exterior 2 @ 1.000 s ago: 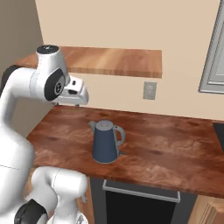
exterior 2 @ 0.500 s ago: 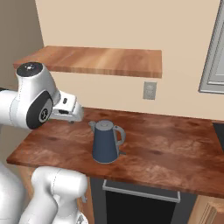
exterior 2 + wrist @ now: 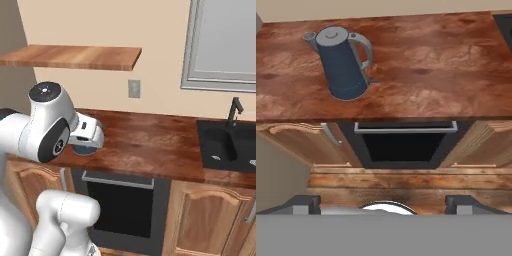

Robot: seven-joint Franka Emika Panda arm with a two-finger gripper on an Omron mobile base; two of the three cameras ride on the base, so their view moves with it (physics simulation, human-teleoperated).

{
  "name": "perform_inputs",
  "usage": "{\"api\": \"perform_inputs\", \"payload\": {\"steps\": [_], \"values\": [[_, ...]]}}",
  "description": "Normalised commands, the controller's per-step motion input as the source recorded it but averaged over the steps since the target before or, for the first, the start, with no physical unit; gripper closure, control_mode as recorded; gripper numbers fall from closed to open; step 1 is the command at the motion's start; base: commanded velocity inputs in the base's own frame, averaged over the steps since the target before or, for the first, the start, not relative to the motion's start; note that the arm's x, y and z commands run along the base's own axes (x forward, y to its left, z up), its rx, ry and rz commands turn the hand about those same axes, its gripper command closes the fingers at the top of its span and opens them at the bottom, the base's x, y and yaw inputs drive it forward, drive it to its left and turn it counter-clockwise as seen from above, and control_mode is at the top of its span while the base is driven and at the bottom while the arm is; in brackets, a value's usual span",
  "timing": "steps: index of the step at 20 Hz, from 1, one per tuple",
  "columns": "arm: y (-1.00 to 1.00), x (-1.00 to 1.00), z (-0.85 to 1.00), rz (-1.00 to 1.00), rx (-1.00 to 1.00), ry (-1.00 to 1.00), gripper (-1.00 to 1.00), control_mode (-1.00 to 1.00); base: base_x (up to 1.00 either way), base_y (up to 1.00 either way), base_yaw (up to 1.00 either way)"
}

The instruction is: Navigate to the microwave.

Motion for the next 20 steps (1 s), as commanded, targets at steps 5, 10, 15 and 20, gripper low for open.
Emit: {"api": "perform_inputs", "payload": {"steps": [5, 10, 15, 20], "values": [[0.00, 0.00, 0.00, 0.00, 0.00, 0.00, -1.00, 1.00, -0.12, -1.00, -0.54], [0.00, 0.00, 0.00, 0.00, 0.00, 0.00, -1.00, 1.00, 0.00, -0.91, -0.79], [0.00, 0.00, 0.00, 0.00, 0.00, 0.00, -1.00, 1.00, 0.00, -0.55, -0.88], [0.00, 0.00, 0.00, 0.00, 0.00, 0.00, -1.00, 1.00, 0.00, -0.54, -0.87]]}}
